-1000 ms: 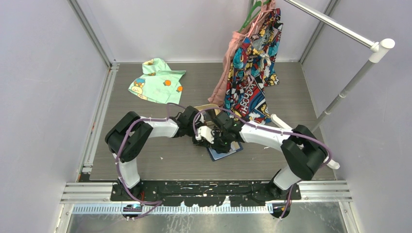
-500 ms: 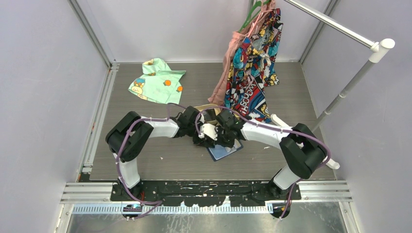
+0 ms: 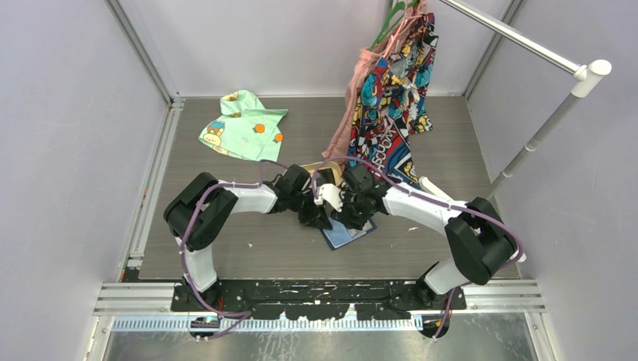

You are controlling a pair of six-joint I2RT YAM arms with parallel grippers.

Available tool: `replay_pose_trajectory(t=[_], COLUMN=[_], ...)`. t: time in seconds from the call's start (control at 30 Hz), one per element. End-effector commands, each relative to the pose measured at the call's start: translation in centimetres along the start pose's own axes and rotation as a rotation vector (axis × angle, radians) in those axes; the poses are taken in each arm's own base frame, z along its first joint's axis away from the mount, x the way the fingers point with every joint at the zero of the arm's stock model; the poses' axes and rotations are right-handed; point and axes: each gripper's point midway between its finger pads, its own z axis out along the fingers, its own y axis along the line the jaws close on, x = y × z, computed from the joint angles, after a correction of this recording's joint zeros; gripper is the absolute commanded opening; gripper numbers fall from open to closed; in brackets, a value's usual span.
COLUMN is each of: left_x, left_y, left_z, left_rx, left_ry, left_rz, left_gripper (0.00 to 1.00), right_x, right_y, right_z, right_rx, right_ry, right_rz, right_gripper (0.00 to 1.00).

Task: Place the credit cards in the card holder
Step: Insert the credit card into the card holder.

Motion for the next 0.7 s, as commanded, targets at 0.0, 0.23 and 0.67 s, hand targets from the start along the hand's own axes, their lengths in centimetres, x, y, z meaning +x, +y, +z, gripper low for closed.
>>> replay_pose_trajectory(t=[0.0,0.23,0.67], left_x=[1.0,1.0,1.5], left_y=[1.5,1.4,1.7], left_z=[0.5,0.6,0.8], left_rx=[-0.05,-0.042,-0.032], left_ry=[0.037,0.037,0.055], left_rz=[0.002,0.005,0.002], left_gripper=[0.0,0.0,0.0], right_x=[-2.3,-2.6,0.9], right_y=[0.3,0.3,-1.4], right_z=[-0.2,1.0,1.4], right_rx=[0.028,0.097,0.119], right_ry=[-0.04,-0.005,0.134], right_rz=[-0.009,-0.037,-0.034], right_gripper=[0.44,0.45,0.19])
